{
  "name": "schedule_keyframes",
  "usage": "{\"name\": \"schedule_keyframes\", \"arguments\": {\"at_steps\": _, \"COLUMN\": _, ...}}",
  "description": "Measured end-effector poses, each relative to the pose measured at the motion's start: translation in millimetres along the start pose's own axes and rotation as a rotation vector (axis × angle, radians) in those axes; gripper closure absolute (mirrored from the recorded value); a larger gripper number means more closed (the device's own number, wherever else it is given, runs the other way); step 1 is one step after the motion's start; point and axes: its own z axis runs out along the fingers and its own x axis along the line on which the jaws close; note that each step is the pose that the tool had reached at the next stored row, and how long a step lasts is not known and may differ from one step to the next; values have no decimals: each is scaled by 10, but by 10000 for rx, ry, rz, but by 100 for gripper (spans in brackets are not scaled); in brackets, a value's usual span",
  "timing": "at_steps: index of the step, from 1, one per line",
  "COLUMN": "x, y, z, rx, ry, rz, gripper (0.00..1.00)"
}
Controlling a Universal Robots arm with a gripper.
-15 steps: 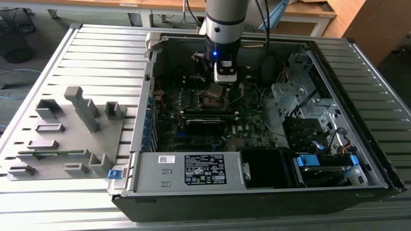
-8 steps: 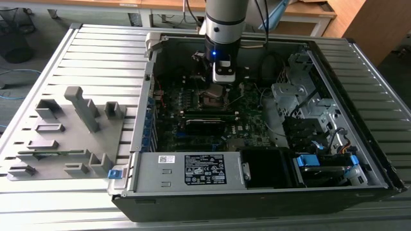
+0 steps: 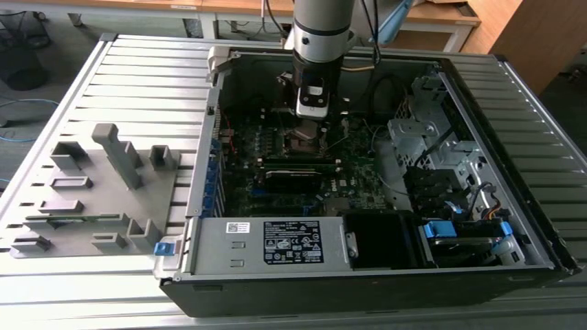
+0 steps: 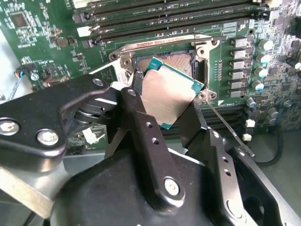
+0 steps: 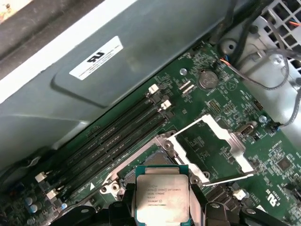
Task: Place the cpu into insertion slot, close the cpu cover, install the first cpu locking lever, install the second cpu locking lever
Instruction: 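Place the cpu into insertion slot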
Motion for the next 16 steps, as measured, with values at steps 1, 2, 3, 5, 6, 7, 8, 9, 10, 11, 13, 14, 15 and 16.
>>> {"name": "schedule_keyframes", "arguments": {"at_steps": 1, "x": 0, "y": 0, "z": 0, "rx": 1, "ry": -1, "rz": 1, "gripper": 46}}
{"name": "schedule_keyframes", "arguments": {"at_steps": 2, "x": 0, "y": 0, "z": 0, "rx": 1, "ry": -1, "rz": 3, "gripper": 46}}
{"name": "schedule_keyframes", "arguments": {"at_steps": 3, "x": 0, "y": 0, "z": 0, "rx": 0, "ry": -1, "rz": 5, "gripper": 46}}
{"name": "schedule_keyframes", "arguments": {"at_steps": 5, "x": 0, "y": 0, "z": 0, "rx": 0, "ry": -2, "rz": 6, "gripper": 46}}
{"name": "schedule_keyframes", "arguments": {"at_steps": 6, "x": 0, "y": 0, "z": 0, "rx": 0, "ry": -1, "rz": 7, "gripper": 46}}
{"name": "schedule_keyframes", "arguments": {"at_steps": 7, "x": 0, "y": 0, "z": 0, "rx": 0, "ry": -2, "rz": 8, "gripper": 46}}
{"name": "schedule_keyframes", "arguments": {"at_steps": 8, "x": 0, "y": 0, "z": 0, "rx": 0, "ry": -2, "rz": 9, "gripper": 46}}
{"name": "schedule_keyframes", "arguments": {"at_steps": 9, "x": 0, "y": 0, "z": 0, "rx": 1, "ry": -2, "rz": 11, "gripper": 46}}
{"name": "schedule_keyframes", "arguments": {"at_steps": 10, "x": 0, "y": 0, "z": 0, "rx": 0, "ry": -3, "rz": 20, "gripper": 46}}
{"name": "schedule_keyframes", "arguments": {"at_steps": 11, "x": 0, "y": 0, "z": 0, "rx": 0, "ry": -4, "rz": 37, "gripper": 46}}
{"name": "schedule_keyframes", "arguments": {"at_steps": 13, "x": 0, "y": 0, "z": 0, "rx": 1, "ry": -11, "rz": 129, "gripper": 46}}
{"name": "schedule_keyframes", "arguments": {"at_steps": 14, "x": 0, "y": 0, "z": 0, "rx": 2, "ry": -18, "rz": 219, "gripper": 46}}
{"name": "schedule_keyframes", "arguments": {"at_steps": 15, "x": 0, "y": 0, "z": 0, "rx": 2, "ry": -24, "rz": 316, "gripper": 46}}
{"name": "schedule_keyframes", "arguments": {"at_steps": 16, "x": 0, "y": 0, "z": 0, "rx": 3, "ry": -29, "rz": 386, "gripper": 46}}
